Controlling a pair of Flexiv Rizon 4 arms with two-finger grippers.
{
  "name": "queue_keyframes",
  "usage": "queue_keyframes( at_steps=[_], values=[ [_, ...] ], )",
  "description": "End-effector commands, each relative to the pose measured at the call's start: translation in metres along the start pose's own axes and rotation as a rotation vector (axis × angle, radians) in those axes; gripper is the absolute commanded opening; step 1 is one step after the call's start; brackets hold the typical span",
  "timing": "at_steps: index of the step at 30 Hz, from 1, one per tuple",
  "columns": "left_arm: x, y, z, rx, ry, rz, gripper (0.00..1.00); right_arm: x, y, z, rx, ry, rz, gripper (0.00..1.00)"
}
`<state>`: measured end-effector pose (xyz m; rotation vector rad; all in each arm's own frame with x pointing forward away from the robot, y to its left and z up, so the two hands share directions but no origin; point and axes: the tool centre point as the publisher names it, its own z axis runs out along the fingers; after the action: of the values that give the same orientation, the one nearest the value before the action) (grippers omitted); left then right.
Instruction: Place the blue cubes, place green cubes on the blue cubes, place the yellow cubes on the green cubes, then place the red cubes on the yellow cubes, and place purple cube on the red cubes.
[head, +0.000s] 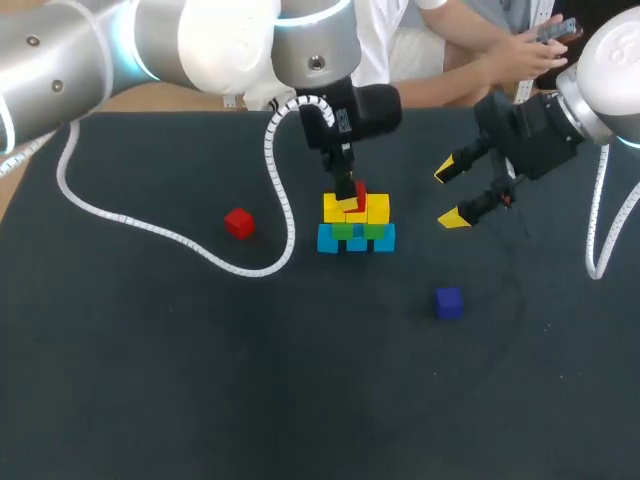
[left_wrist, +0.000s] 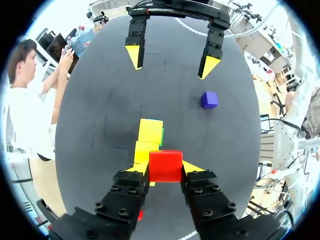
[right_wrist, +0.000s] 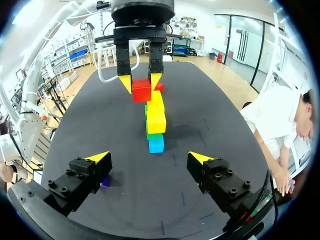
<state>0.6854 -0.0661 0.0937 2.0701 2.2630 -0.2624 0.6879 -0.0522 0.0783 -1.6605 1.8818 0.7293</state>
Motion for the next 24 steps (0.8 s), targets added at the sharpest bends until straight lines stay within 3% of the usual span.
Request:
queue_keyframes(
  at_steps=[1,24],
  values=[
    [0.0014,0.0014,0.0017,-0.001,-0.002,-0.005,0.00,0.0003,0.0005,-0.0001,0.001,-0.002,-0.001,1.00],
    [0.0052,0.0109,0.0024,-0.024,-0.057,0.027,0.00,0.0003,0.0005,-0.0001,0.001,-0.002,-0.001,1.00]
  ],
)
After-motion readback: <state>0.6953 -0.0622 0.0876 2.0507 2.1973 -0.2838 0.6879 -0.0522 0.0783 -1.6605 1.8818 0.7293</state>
